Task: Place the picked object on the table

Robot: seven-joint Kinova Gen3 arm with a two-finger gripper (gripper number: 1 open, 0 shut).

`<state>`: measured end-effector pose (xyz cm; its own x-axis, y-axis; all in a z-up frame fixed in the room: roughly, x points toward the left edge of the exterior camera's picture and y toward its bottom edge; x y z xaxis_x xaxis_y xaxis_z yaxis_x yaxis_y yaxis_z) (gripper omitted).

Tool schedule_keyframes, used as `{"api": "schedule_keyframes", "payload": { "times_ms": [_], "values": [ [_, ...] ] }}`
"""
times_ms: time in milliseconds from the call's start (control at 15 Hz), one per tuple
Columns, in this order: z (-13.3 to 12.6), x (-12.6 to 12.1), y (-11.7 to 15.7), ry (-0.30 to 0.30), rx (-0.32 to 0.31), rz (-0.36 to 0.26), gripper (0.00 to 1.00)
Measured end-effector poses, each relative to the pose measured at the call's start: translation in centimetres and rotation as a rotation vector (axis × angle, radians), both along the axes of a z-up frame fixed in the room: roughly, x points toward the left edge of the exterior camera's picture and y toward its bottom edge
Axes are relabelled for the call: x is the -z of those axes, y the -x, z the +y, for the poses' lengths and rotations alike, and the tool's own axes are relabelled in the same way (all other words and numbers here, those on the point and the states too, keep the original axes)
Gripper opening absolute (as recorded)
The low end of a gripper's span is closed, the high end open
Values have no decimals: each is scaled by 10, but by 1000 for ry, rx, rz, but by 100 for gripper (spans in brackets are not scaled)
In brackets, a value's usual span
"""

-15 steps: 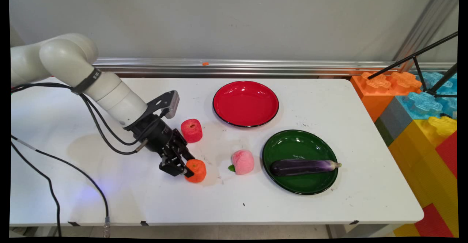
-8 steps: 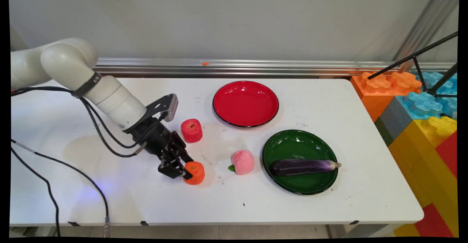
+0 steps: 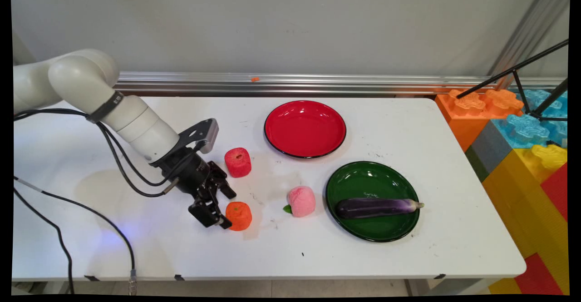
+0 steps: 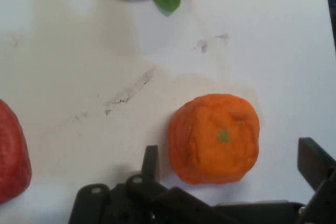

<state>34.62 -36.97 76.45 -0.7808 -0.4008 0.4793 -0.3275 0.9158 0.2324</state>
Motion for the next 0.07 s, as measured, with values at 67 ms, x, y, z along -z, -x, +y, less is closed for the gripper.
{"api": "schedule_keyframes", "payload": {
  "times_ms": [67],
  "values": [
    [0, 0, -1, 0, 1, 0, 100]
  ]
}}
